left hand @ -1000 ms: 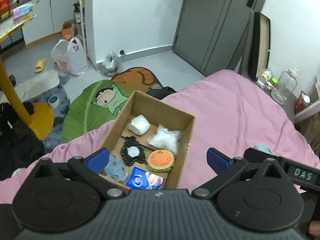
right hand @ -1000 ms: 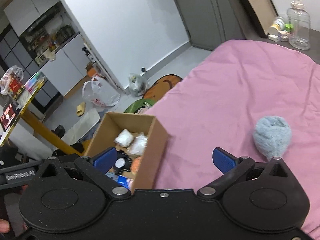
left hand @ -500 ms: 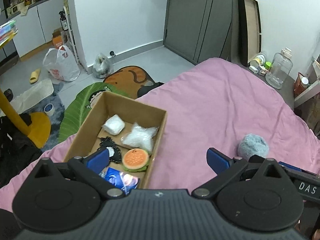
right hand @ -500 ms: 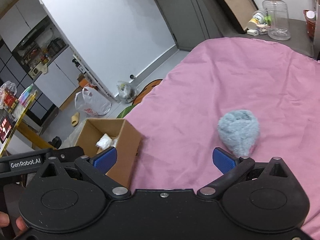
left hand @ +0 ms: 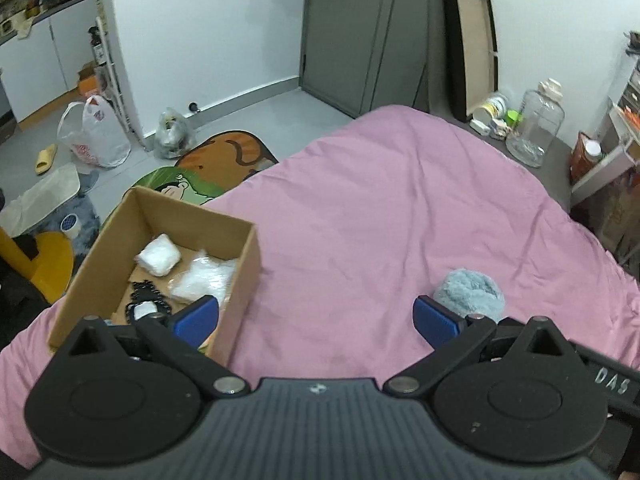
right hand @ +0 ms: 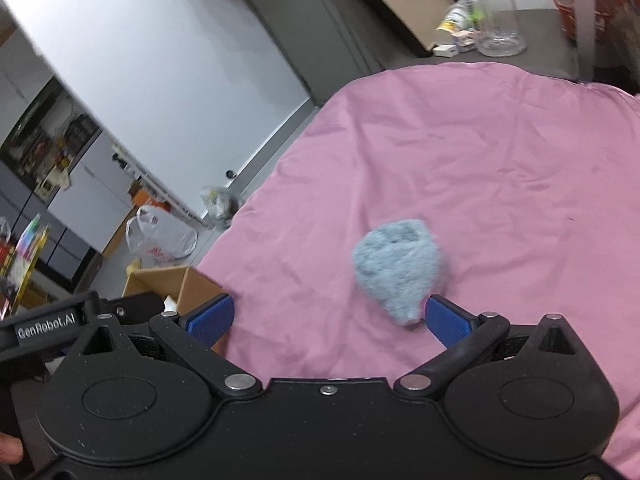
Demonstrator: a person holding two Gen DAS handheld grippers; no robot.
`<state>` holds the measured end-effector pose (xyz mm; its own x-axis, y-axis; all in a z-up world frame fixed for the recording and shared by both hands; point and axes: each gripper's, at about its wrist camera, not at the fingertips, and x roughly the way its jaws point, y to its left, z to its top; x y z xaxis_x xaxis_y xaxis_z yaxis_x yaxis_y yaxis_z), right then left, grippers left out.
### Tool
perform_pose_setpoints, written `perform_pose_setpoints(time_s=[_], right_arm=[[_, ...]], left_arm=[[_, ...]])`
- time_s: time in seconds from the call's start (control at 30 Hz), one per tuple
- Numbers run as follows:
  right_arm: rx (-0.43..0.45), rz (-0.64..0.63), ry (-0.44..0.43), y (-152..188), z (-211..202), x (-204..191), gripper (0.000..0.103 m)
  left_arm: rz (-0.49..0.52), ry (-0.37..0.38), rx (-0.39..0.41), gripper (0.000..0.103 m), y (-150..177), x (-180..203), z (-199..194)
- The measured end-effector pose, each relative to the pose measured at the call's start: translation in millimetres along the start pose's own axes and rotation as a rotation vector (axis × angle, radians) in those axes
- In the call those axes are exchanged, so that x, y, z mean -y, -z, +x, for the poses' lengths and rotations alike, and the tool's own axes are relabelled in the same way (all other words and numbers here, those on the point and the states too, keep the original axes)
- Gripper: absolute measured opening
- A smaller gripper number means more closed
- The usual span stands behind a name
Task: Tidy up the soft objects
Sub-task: 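Withdraw both open tools from the box toward the grey fluffy plush, then close both tools on the grey fluffy plush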
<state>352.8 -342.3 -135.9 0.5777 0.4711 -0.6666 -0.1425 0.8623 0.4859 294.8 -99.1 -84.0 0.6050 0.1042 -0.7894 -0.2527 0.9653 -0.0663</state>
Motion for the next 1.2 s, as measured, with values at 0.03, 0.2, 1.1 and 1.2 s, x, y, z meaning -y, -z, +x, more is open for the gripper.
perform_pose_setpoints(time_s=[0.03, 0.2, 1.1, 1.2], right_arm=[[0.004, 0.008, 0.005, -1, 0, 4, 0.103], [0.020, 0.060, 0.032, -5, 2, 26, 0.100], [-0.016, 0.369, 0.013, -13, 63, 91, 0.054], [-0.026, 0.382, 0.009, -13, 70, 92, 0.048]], left_arm=[[0.009, 0.002, 0.002, 0.103, 0, 4, 2], [0.015, 0.028, -0.004, 0.102, -1, 21, 18], [-0.080, 0.173, -0.103, 0.071, 1, 78, 113], [-0.117, 0.210, -0.112, 0.058, 2, 79, 120]])
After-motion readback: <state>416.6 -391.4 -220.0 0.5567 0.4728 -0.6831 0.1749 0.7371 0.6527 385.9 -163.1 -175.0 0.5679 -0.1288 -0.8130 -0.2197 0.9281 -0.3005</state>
